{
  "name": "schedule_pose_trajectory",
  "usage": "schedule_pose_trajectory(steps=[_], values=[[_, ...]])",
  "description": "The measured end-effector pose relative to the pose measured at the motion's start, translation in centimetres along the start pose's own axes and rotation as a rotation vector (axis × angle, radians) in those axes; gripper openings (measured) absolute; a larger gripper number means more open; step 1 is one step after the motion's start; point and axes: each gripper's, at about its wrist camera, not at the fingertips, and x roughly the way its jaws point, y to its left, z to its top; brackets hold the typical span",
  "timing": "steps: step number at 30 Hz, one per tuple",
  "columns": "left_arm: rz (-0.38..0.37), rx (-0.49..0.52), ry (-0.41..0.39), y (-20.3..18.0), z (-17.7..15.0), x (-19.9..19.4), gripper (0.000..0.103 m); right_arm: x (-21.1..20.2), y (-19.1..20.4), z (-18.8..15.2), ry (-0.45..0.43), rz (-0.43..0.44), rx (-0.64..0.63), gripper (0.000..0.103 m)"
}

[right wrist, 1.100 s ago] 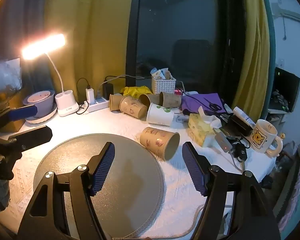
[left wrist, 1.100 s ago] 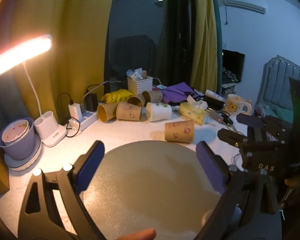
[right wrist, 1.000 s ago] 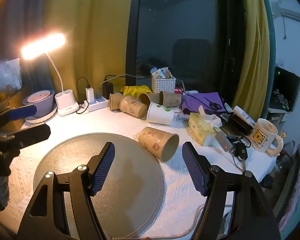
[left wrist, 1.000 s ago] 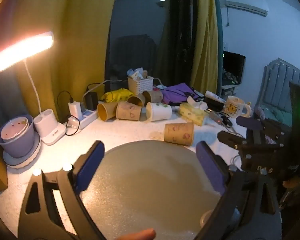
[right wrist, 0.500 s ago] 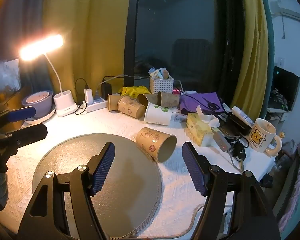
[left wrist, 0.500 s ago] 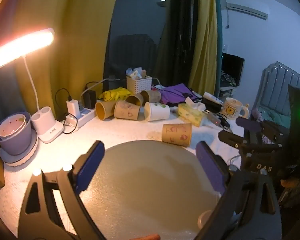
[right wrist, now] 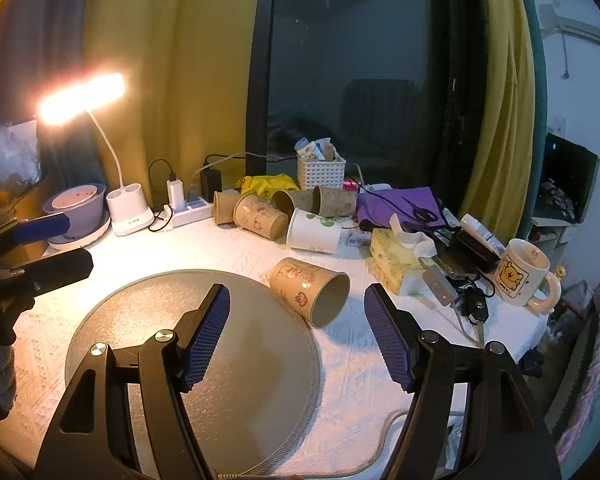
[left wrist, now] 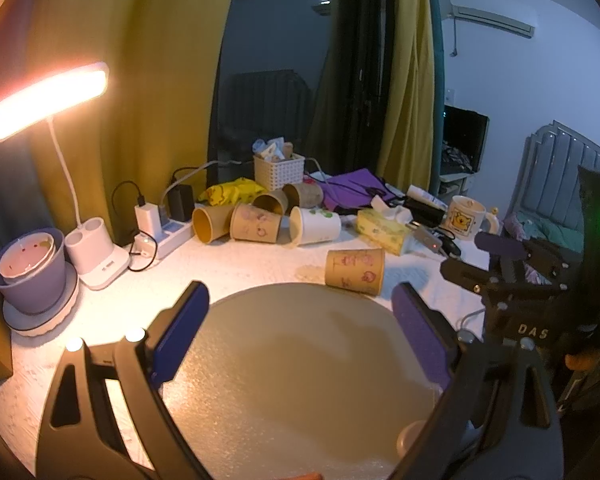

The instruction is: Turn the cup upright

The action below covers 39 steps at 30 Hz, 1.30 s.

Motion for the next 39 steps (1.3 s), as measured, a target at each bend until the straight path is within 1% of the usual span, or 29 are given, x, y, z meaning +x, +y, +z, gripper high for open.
schedule_pose_trajectory(steps=[39], values=[[0.003, 0.006, -0.001, 0.28, 0.32, 0.07, 0.094, -0.57, 0.03, 0.53, -0.007, 0.005, 0.001, 0.073]])
